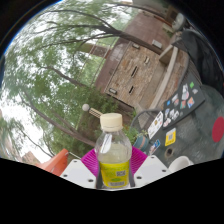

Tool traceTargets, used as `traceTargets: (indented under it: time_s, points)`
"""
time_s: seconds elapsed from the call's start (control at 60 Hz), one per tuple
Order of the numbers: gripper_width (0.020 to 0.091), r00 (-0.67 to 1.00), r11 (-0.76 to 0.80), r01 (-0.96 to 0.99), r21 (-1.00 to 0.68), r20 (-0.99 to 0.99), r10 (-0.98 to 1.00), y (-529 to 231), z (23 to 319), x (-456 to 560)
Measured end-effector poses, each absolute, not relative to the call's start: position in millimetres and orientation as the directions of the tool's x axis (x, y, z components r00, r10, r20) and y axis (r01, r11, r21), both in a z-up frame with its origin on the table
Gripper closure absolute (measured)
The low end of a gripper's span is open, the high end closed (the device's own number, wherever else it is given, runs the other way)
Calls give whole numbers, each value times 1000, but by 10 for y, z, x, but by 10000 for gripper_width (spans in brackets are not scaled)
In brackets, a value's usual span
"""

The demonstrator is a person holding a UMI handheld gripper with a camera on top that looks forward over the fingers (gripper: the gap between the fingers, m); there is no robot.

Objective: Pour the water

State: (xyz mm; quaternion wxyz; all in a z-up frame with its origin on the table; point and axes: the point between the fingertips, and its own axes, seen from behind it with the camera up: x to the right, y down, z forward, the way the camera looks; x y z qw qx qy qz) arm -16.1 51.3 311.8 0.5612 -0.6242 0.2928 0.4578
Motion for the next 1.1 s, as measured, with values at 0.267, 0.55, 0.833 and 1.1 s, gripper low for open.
traceTargets:
  time_s: [0.267, 0.55, 0.833, 1.1]
  points:
    - [729, 996, -33, -64, -997, -61, -69, 294, 2340, 2075]
    - [727, 995, -274, -61, -960, -37, -93, 356, 118, 2786]
    - [577, 993, -244, -77, -967, -52, -108, 268, 103, 2781]
    - [263, 969, -347, -209, -914, -147, -198, -290, 129, 2552]
